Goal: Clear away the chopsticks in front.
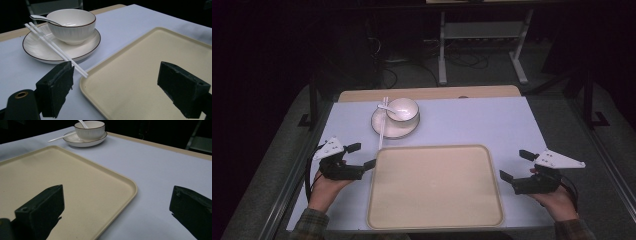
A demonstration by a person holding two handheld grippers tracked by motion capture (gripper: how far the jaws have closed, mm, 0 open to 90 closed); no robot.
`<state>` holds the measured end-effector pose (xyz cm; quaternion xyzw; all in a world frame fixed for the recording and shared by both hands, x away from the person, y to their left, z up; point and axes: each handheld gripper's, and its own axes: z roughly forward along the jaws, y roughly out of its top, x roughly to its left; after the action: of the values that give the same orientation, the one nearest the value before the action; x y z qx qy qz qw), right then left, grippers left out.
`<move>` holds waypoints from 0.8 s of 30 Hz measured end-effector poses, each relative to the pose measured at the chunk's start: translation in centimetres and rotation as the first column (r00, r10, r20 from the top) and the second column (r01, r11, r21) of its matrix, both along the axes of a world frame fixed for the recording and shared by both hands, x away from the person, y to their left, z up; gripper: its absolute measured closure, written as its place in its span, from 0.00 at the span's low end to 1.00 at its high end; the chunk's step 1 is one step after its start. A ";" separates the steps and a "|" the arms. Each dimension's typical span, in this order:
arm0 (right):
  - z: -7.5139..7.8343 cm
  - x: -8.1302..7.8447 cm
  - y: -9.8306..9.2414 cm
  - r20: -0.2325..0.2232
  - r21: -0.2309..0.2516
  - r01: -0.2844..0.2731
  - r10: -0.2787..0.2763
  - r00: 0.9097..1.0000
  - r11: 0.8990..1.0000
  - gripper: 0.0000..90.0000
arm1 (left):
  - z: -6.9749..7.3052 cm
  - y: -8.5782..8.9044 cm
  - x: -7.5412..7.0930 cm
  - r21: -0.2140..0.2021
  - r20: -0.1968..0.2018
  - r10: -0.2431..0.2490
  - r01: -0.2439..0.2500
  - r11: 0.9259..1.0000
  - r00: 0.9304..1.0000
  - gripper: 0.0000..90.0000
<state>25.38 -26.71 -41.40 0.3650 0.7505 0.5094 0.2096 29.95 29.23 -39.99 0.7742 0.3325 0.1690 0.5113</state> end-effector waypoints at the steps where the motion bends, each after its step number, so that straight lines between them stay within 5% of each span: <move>1: 0.0 0.0 0.0 -0.008 0.000 0.001 -0.001 1.000 1.000 0.00 | 0.0 0.0 0.1 0.001 -0.006 0.003 -0.003 1.000 1.000 0.14; 8: -0.2 0.2 0.0 -0.028 -0.015 0.009 -0.009 1.000 1.000 0.00 | 0.0 0.0 1.1 0.041 -0.041 0.024 -0.022 0.999 0.999 0.14; 24: -0.4 0.6 0.4 -0.049 -0.040 0.004 -0.006 0.999 0.999 0.00 | 0.6 0.2 3.1 0.063 -0.085 0.064 -0.059 0.996 0.994 0.14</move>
<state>26.01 -26.31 -41.76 0.3748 0.7646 0.4848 0.1997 33.05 29.47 -39.42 0.7853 0.3728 0.1609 0.4674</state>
